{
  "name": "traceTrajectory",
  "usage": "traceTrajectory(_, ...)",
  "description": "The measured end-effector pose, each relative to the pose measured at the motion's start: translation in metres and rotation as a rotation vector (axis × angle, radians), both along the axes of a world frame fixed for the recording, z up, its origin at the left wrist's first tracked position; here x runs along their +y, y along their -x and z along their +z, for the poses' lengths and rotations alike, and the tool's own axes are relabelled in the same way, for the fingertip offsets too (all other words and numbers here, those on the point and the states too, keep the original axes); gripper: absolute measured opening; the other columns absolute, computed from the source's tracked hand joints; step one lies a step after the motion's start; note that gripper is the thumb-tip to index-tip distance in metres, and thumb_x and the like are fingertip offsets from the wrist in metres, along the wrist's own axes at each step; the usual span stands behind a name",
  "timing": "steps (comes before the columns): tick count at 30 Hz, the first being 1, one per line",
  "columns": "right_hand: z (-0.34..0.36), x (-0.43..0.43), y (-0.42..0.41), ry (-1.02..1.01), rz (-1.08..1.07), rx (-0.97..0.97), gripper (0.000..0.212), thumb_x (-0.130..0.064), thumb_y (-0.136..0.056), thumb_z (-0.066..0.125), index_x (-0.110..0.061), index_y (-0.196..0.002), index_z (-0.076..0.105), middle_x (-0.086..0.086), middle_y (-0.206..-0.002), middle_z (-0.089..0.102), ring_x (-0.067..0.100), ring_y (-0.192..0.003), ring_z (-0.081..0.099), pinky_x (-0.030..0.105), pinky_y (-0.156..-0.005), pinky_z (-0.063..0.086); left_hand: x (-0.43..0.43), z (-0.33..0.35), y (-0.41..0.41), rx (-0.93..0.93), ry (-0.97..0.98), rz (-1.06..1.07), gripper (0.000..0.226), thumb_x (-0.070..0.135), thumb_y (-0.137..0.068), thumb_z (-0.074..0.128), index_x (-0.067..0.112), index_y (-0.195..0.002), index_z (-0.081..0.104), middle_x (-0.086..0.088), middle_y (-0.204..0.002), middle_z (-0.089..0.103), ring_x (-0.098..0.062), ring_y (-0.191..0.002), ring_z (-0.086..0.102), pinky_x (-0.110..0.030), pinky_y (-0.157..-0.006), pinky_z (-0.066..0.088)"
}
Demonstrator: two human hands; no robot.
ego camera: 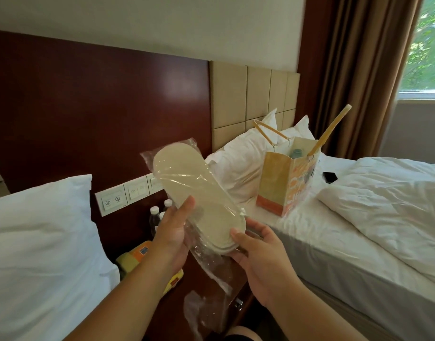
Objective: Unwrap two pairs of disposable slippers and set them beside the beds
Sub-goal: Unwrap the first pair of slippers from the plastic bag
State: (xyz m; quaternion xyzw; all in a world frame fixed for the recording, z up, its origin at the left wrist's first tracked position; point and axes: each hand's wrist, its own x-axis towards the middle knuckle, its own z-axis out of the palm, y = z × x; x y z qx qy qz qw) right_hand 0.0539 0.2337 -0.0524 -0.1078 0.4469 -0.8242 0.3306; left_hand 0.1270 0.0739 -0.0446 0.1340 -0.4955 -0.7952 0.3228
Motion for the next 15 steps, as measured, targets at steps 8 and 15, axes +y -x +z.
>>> traceTrajectory(8, 0.007, -0.001, -0.004, -0.044, 0.086, -0.048, 0.038, 0.002, -0.081, 0.077, -0.003, -0.115, 0.059, 0.021, -0.105, 0.075, 0.033, -0.089, 0.076, 0.049, -0.079, 0.062, 0.007, -0.002, 0.006, 0.043, -0.333, -0.01, 0.037, 0.018, -0.07, 0.079, 0.009, -0.106, 0.073, -0.016, -0.11, 0.073, -0.029, -0.098, 0.072, -0.042, -0.075, 0.06)
traceTrajectory(15, 0.01, 0.0, 0.003, -0.081, 0.177, 0.035, 0.038, -0.006, -0.082, 0.078, -0.005, -0.117, 0.063, 0.013, -0.101, 0.078, 0.029, -0.092, 0.076, 0.04, -0.075, 0.063, 0.003, 0.009, 0.001, 0.025, -0.325, -0.095, 0.049, 0.026, -0.075, 0.077, 0.012, -0.121, 0.066, -0.01, -0.118, 0.071, -0.03, -0.107, 0.068, -0.049, -0.091, 0.053)
